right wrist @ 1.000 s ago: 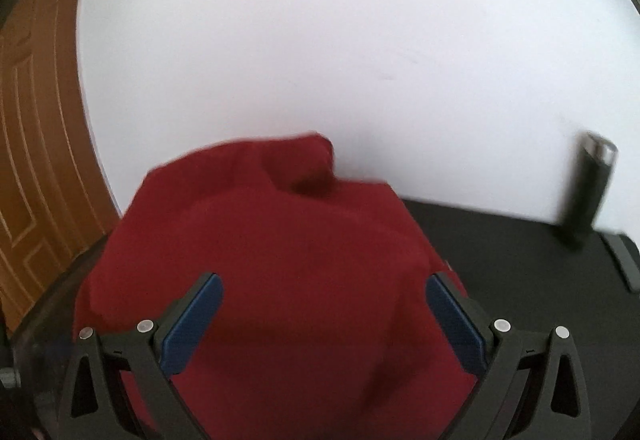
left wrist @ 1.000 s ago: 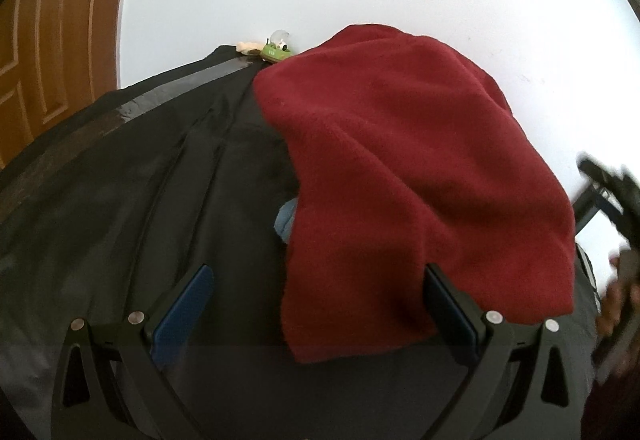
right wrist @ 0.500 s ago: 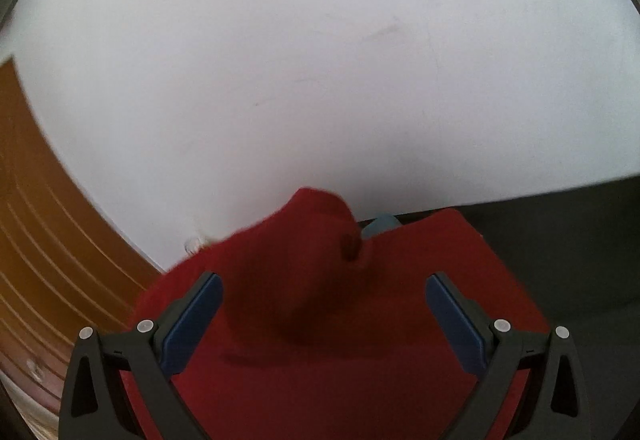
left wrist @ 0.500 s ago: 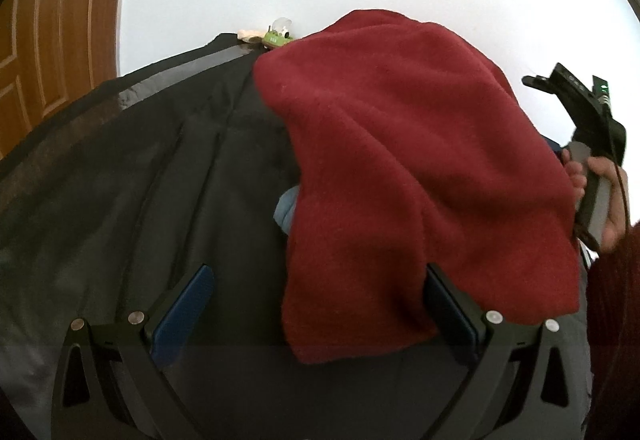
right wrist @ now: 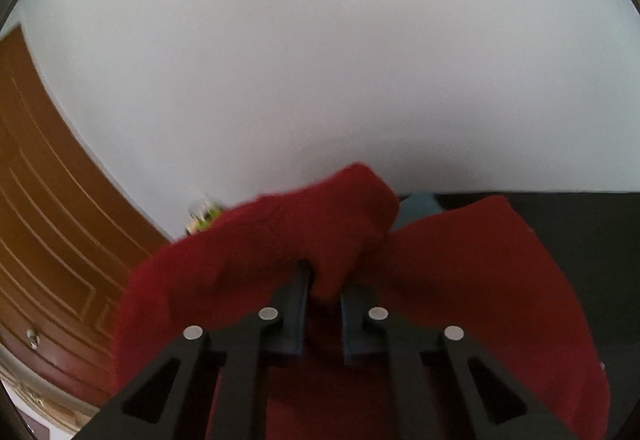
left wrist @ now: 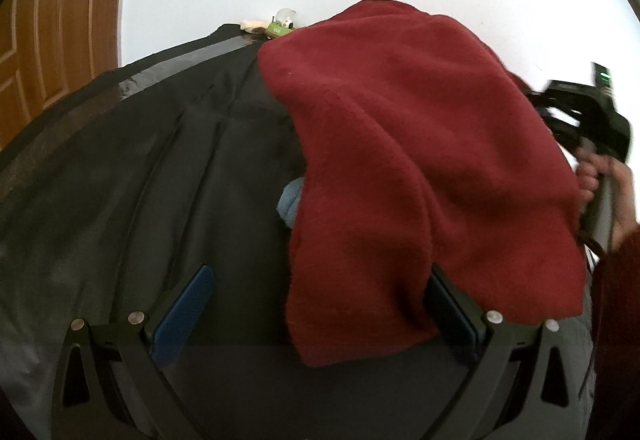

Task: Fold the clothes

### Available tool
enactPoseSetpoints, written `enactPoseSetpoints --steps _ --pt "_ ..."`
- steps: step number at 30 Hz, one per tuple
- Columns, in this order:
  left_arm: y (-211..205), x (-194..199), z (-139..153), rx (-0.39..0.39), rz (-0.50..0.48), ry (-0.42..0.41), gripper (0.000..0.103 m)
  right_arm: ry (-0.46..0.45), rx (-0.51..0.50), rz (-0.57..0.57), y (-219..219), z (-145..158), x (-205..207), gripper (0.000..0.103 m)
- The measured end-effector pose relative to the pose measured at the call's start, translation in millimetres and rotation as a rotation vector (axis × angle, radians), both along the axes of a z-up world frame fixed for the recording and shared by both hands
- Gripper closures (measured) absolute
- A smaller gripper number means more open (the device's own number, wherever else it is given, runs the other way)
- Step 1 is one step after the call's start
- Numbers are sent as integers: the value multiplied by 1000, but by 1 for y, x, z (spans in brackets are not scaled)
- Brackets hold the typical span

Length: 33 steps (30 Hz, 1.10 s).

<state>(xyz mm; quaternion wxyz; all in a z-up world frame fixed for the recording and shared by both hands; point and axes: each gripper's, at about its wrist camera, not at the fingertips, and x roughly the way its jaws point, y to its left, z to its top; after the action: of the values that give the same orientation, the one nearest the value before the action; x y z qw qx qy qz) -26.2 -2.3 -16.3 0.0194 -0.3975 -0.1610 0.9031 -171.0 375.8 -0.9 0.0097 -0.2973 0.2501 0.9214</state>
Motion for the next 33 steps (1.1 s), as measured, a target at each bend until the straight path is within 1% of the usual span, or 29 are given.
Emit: enactPoseSetpoints --steps 3,6,9,11,13,14,18,19,20,22,24,27,31,33 --pt "2 -4 -1 -11 4 -11 1 81 26 -33 -4 19 46 91" --pt "-1 -5 -1 -13 4 -16 1 149 137 -60 -20 42 101 91" --pt "-5 3 -3 -19 10 -11 1 203 202 -88 -33 55 157 92" --pt "-4 3 -2 -26 14 -2 1 222 238 -114 -40 62 193 92" --pt "-2 5 0 -38 4 10 1 233 256 -130 -44 61 229 92" --pt "0 7 1 -40 -34 20 1 236 260 -137 -46 60 244 92" --pt "2 17 5 -59 -40 50 1 226 276 -197 -46 42 300 92" --pt "2 19 6 -59 -41 58 1 221 281 -211 -47 44 312 92" --pt "2 21 7 -56 -42 65 1 214 283 -223 -46 44 319 92" --pt "2 26 10 -54 -37 77 1 197 277 -249 -37 30 332 92" --pt "2 35 16 -63 -38 94 1 181 267 -265 -40 20 341 92" --pt "11 54 29 -94 -52 139 1 158 286 -287 -42 2 354 92" --pt "26 74 46 -138 -135 180 1 136 274 -277 -41 -18 361 92" --pt "33 85 53 -134 -183 186 1 133 259 -269 -41 -25 358 92"
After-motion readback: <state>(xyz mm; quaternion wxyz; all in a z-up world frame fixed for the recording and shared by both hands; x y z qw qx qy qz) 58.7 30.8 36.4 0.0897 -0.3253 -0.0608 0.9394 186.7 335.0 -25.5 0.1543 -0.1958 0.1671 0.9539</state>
